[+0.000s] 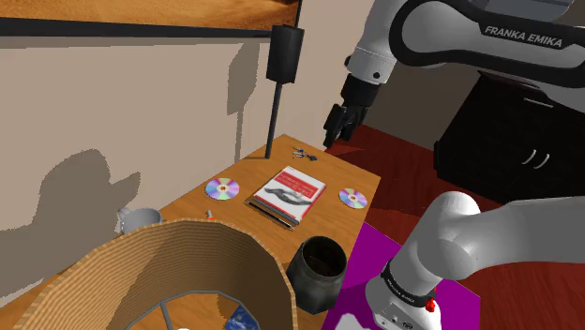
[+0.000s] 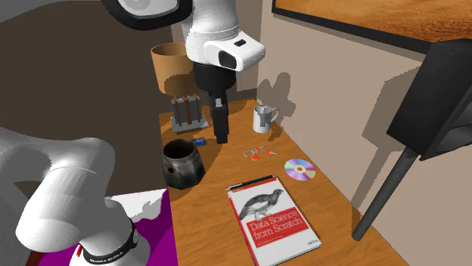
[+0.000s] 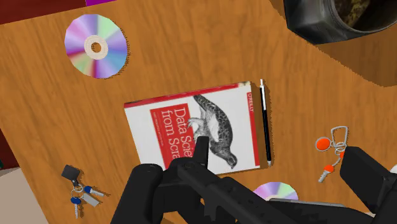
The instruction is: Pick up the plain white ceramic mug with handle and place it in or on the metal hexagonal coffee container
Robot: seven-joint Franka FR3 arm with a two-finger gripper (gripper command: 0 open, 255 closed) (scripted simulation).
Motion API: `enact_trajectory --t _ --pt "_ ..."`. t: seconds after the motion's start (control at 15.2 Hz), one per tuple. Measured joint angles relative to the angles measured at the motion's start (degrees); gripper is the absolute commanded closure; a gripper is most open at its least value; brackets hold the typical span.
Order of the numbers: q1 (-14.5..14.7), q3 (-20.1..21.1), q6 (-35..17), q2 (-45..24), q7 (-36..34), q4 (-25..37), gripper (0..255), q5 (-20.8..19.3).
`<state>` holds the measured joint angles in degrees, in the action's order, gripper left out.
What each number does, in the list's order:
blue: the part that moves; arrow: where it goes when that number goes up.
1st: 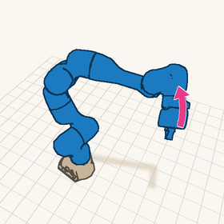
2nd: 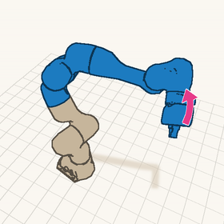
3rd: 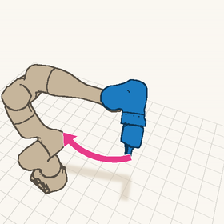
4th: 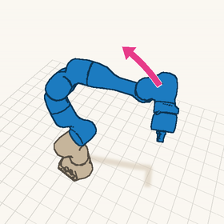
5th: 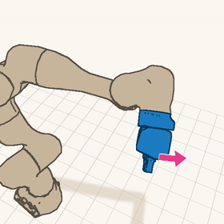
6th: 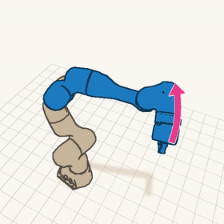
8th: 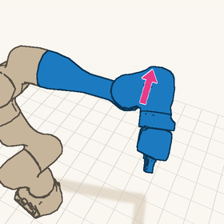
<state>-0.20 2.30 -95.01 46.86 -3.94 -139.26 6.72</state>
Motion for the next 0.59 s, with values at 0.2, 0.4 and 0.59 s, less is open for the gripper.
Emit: enact_trajectory --t 0.2,0.4,0.59 --pt "0.3 1.4 -1.3 -1.5 -1.6 0.0 0 0.8" --pt "1.1 4.9 -3.8 -4.8 -5.5 0.7 0 2.7" --pt "1.6 8.3 -6.9 -9.8 -9.4 2.3 0 4.2"
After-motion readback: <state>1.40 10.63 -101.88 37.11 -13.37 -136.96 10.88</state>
